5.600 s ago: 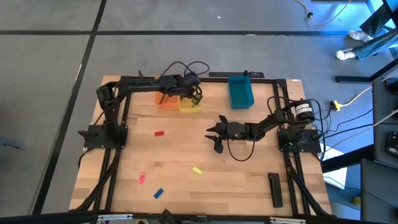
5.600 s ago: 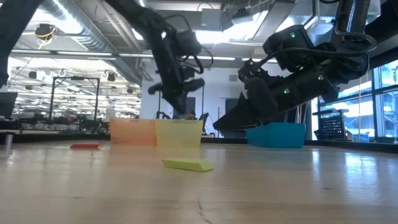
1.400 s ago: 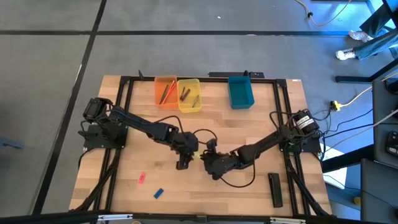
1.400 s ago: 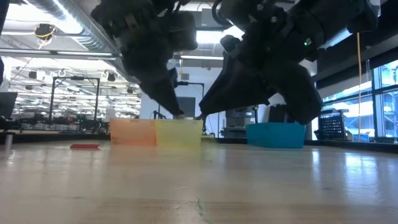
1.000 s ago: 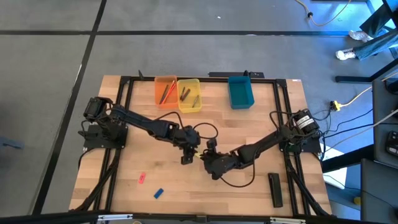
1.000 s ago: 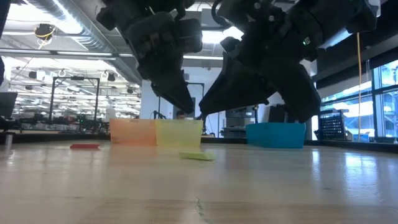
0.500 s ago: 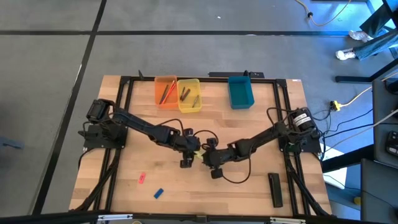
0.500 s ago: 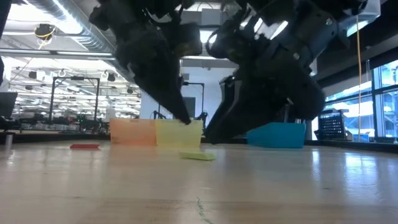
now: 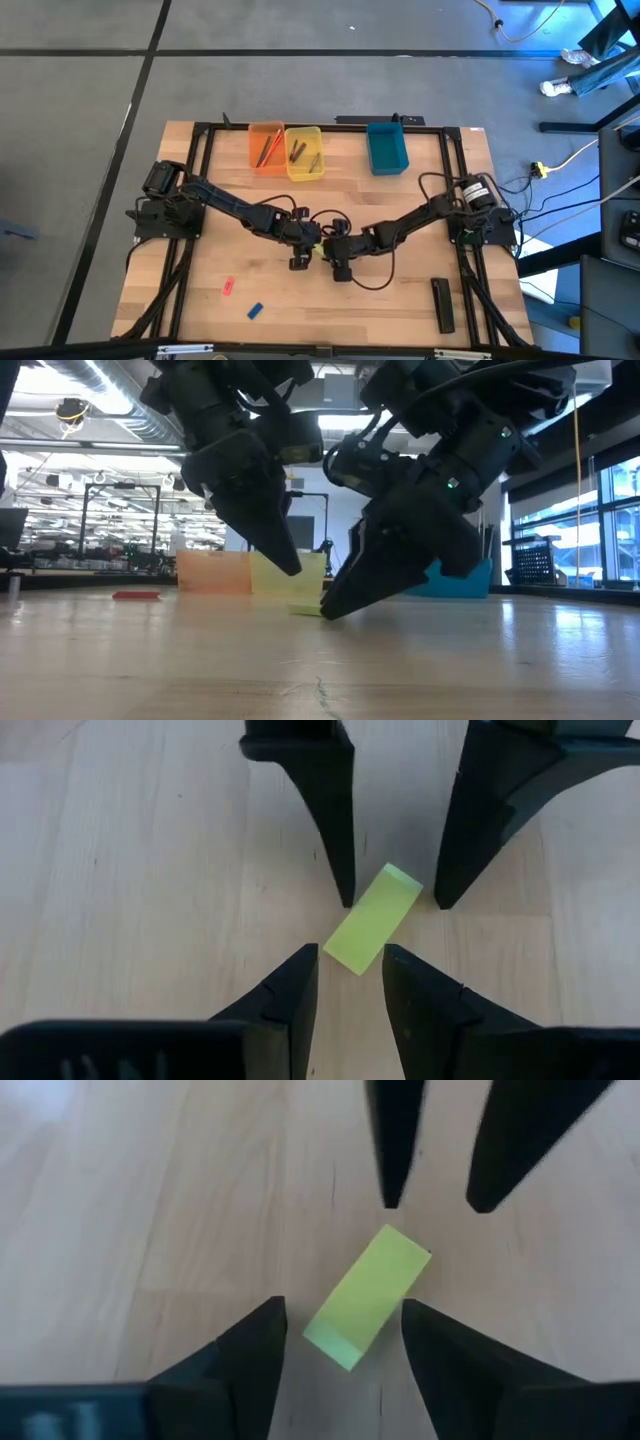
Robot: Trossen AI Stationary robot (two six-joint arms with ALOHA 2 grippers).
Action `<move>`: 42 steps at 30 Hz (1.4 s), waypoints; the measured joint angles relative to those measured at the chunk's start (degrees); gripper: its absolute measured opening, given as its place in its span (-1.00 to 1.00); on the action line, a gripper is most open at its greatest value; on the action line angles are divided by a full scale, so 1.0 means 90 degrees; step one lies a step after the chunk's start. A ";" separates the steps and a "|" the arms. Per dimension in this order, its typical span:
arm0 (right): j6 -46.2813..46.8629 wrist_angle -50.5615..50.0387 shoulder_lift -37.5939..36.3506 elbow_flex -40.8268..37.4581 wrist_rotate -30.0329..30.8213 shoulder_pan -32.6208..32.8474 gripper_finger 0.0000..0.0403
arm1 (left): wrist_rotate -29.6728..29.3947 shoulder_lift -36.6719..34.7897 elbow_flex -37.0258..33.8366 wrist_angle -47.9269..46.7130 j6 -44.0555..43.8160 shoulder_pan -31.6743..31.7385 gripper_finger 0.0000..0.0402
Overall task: Sort crayons/erasers/pens/pencils in bins
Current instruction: Put the yellow eraser into the blue bin
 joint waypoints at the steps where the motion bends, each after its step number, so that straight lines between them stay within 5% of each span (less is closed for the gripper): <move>1: 0.0054 0.0000 0.0019 0.0000 -0.0051 -0.0031 -0.03 | 0.0001 0.0000 0.0000 -0.0014 -0.0002 0.0000 -0.47; 14: -0.0193 -0.0148 0.0019 -0.0005 -0.0510 -0.0271 -0.86 | 0.0002 0.0000 0.0000 -0.0016 -0.0251 0.0000 -0.47; 42: -0.1453 -0.0453 -0.0164 0.0232 0.0302 0.0079 -0.95 | 0.0161 0.0000 0.0000 -0.0188 -0.0621 0.0007 -0.47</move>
